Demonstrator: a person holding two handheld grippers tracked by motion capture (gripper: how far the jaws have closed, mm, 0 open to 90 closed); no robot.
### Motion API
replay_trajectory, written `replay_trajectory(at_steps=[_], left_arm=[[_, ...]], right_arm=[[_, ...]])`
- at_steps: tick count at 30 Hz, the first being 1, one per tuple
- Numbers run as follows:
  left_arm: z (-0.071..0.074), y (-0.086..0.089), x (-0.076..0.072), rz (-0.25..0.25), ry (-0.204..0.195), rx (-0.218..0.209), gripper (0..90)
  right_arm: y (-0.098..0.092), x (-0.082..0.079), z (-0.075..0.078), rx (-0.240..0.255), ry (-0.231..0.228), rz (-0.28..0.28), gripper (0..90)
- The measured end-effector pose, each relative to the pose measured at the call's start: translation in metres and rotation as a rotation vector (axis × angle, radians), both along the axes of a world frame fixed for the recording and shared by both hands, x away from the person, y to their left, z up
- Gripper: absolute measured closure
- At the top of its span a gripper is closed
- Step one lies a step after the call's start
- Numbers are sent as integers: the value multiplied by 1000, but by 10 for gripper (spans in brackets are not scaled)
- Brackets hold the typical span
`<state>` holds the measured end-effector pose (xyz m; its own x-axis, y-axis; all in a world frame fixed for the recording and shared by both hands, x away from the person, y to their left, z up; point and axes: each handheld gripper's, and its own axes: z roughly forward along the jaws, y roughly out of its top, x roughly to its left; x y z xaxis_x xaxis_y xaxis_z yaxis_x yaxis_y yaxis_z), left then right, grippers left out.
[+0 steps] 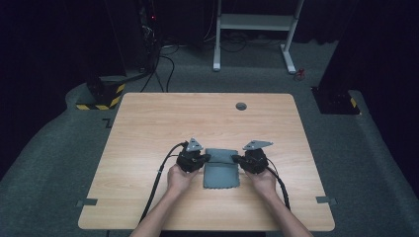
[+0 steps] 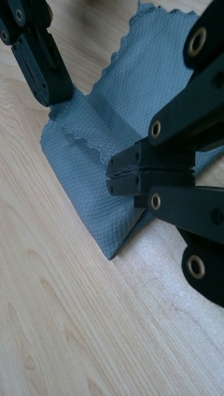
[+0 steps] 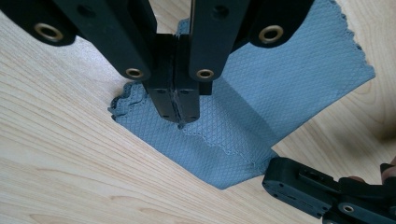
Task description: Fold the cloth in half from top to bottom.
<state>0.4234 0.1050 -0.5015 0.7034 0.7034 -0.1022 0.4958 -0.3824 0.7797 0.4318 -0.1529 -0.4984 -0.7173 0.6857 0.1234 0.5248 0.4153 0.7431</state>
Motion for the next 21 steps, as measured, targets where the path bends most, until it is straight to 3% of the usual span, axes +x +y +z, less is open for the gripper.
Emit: replay_trajectory(at_steps=[8,21], left_arm=[[0,0,-8,7,1,-28,891],[-2,1,-17,-7,-6,-18,891]], right_arm=[[-2,-6,2,9,-17,9,897],[-3,-17,1,15,-16,22,897]])
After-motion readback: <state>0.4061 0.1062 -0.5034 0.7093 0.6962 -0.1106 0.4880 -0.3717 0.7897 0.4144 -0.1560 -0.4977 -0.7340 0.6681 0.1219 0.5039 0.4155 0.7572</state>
